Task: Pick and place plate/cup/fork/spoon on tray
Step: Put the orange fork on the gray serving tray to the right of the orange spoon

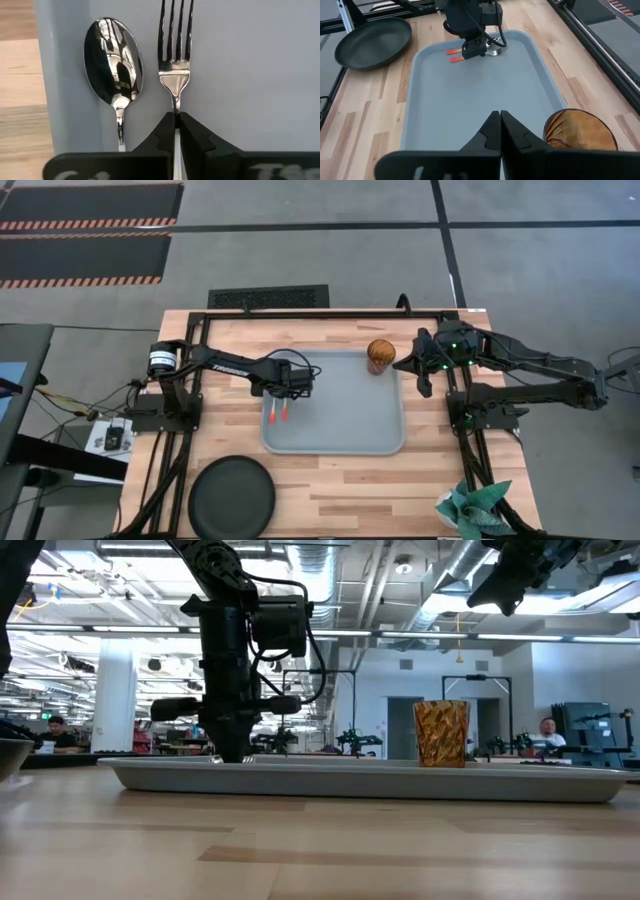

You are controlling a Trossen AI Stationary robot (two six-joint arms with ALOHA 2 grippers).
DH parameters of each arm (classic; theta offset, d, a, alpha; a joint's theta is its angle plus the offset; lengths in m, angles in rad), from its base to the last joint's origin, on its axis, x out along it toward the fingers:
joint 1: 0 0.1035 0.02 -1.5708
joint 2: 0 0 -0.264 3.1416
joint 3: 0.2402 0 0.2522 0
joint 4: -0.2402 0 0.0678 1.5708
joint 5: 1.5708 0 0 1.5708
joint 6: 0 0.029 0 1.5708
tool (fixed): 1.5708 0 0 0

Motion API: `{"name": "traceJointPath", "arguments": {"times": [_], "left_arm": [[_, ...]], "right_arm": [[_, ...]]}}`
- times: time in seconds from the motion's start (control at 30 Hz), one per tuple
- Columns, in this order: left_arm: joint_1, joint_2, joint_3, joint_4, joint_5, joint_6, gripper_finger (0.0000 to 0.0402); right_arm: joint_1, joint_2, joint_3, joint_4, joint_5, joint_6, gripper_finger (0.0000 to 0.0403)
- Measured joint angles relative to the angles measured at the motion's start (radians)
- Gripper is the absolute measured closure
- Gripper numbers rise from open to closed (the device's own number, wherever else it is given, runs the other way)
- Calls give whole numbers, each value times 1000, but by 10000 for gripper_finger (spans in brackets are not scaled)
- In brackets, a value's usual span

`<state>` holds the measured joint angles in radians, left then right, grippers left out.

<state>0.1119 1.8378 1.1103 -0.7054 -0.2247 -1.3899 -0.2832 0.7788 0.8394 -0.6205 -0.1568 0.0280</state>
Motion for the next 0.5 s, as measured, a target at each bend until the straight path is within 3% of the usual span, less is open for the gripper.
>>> {"name": "traceJointPath", "arguments": {"times": [0.27, 0.5], "left_arm": [[0, 0, 0, 1, 5, -16, 399], [0, 0, 0, 0, 8, -20, 373]], "right_arm": [[0, 0, 0, 0, 0, 0, 393], [0, 0, 0, 0, 0, -1, 393]]}}
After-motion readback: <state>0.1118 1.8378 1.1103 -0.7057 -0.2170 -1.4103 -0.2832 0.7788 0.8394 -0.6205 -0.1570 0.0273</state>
